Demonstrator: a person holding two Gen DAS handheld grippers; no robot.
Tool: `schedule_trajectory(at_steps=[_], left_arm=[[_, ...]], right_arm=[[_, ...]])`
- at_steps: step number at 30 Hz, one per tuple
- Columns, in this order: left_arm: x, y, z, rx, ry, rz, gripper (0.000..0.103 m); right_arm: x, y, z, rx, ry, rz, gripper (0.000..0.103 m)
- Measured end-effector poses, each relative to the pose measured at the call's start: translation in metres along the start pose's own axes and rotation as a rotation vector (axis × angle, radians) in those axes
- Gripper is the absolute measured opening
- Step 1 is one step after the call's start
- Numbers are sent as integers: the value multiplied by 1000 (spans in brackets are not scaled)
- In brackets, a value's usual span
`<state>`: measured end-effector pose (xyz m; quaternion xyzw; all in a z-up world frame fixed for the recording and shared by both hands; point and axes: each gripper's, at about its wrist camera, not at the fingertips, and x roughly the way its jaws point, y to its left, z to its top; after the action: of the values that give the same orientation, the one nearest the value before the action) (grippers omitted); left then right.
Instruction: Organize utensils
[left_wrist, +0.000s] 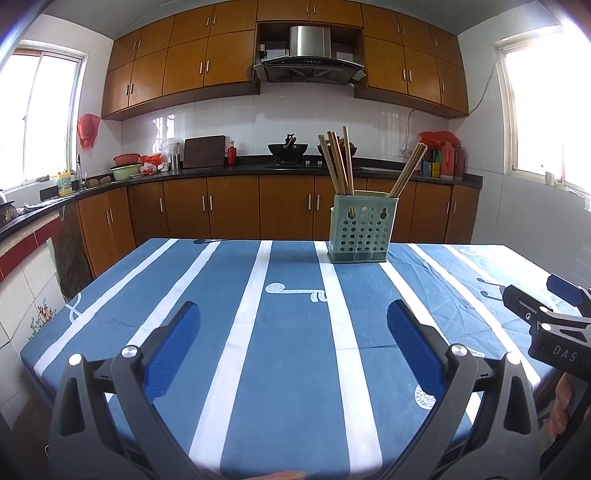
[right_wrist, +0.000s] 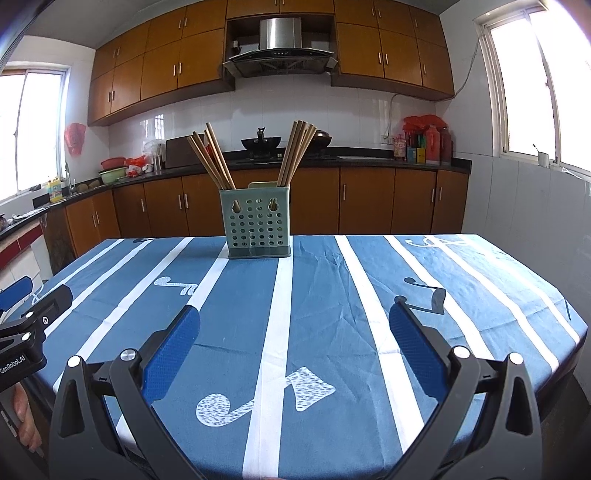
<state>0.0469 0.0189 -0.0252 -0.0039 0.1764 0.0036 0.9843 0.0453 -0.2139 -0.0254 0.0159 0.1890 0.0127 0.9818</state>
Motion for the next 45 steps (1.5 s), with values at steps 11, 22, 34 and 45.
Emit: schedule_trajectory(at_steps=[11,22,34,45], left_arm=[[1,0,-2,-5,0,0,99],[0,0,-2,-7,-3,1,99],[-1,-1,-1,-10,-3,6,99],[-1,0,-1,-11,-2,5,99]], right_arm=[[0,0,0,0,0,0,101],[0,0,0,0,0,0,101],[1,1,-1,1,0,-1,101],[1,1,-1,1,0,0,101]])
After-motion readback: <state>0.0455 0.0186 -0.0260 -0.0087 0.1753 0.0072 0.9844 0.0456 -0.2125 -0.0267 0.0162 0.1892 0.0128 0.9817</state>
